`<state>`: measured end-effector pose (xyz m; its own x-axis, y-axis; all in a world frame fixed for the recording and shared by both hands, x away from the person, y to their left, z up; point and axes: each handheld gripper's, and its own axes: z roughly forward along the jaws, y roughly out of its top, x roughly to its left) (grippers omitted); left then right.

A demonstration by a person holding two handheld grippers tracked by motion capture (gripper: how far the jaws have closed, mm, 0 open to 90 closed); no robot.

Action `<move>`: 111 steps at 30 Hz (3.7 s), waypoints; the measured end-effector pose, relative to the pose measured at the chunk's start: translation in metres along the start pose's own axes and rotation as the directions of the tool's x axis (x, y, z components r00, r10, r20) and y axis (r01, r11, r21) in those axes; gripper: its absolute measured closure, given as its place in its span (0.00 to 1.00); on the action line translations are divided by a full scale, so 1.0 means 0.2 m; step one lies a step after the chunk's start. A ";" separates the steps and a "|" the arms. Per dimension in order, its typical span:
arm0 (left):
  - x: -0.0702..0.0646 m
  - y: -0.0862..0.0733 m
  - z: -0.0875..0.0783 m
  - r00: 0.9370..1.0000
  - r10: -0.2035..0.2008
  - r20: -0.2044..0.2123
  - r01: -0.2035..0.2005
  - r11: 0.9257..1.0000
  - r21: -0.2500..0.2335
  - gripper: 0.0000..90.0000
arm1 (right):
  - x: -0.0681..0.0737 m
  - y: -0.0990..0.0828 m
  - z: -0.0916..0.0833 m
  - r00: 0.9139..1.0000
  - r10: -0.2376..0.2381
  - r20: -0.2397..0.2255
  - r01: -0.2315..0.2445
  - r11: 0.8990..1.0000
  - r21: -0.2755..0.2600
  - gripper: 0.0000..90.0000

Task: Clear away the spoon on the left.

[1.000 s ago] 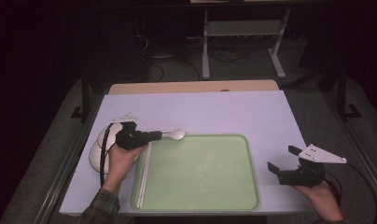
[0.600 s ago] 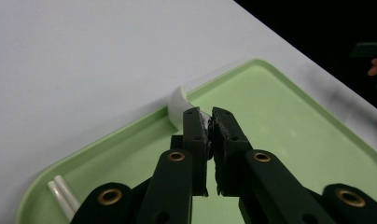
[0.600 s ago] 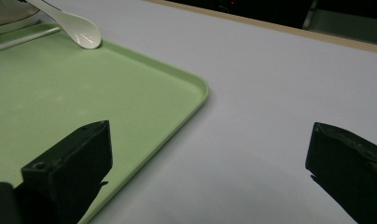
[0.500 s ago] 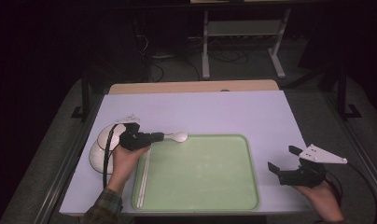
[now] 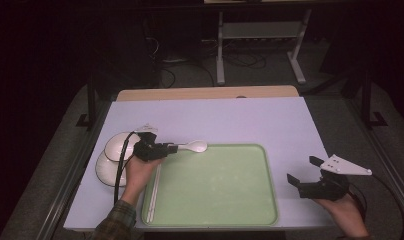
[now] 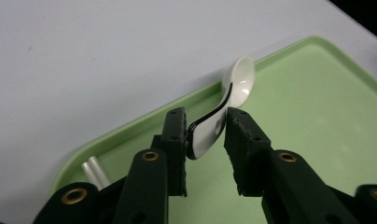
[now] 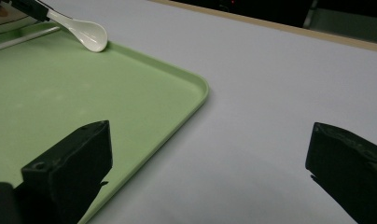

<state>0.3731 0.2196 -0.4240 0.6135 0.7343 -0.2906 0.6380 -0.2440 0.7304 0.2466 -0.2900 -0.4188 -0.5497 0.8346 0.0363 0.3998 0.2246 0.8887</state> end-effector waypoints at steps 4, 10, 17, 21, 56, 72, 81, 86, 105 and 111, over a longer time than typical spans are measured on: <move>-0.01 0.00 0.03 0.999 0.020 -0.037 -0.020 1.000 0.011 0.72 | 0.00 0.00 0.00 1.000 -0.001 -0.003 0.001 1.000 0.005 0.00; -0.01 0.00 0.04 0.998 0.017 -0.060 -0.015 1.000 0.027 0.68 | 0.01 0.00 0.00 1.000 -0.003 -0.004 0.003 1.000 0.003 0.00; -0.01 0.00 0.06 0.994 0.017 -0.106 -0.010 0.998 0.061 0.64 | 0.00 0.00 0.01 1.000 -0.002 -0.005 0.002 1.000 0.007 0.00; -0.01 0.00 0.06 0.993 0.023 -0.114 -0.015 0.997 0.071 0.62 | 0.00 -0.01 0.01 1.000 -0.002 -0.004 0.002 1.000 0.009 0.00; -0.20 0.25 0.34 0.978 0.197 0.060 -0.200 0.978 0.050 1.00 | 0.00 0.00 0.00 1.000 0.001 -0.004 -0.001 1.000 -0.002 0.00; -0.20 0.25 0.45 0.976 0.210 0.057 -0.215 0.969 0.119 1.00 | 0.00 0.00 -0.01 1.000 0.006 -0.007 -0.006 1.000 -0.011 0.00; -0.22 0.18 0.42 0.971 0.220 0.097 -0.233 0.960 0.155 1.00 | 0.01 0.00 -0.01 1.000 0.004 -0.006 -0.004 1.000 -0.008 0.00; -0.24 0.14 0.38 0.967 0.229 0.115 -0.245 0.957 0.156 1.00 | 0.01 0.00 0.00 1.000 0.002 -0.006 -0.002 1.000 -0.005 0.00; -0.24 -0.02 0.20 0.968 0.192 0.163 -0.219 0.961 0.169 1.00 | 0.02 0.00 -0.01 1.000 -0.002 -0.006 0.002 1.000 -0.010 0.00; -0.24 -0.07 0.15 0.968 0.194 0.161 -0.222 0.958 0.184 1.00 | 0.02 0.00 0.00 1.000 -0.003 -0.007 0.003 1.000 -0.007 0.00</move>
<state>0.3480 0.1695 -0.4384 0.7921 0.5615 -0.2392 0.5602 -0.5132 0.6503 0.2446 -0.2877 -0.4178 -0.5557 0.8306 0.0366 0.3933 0.2238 0.8918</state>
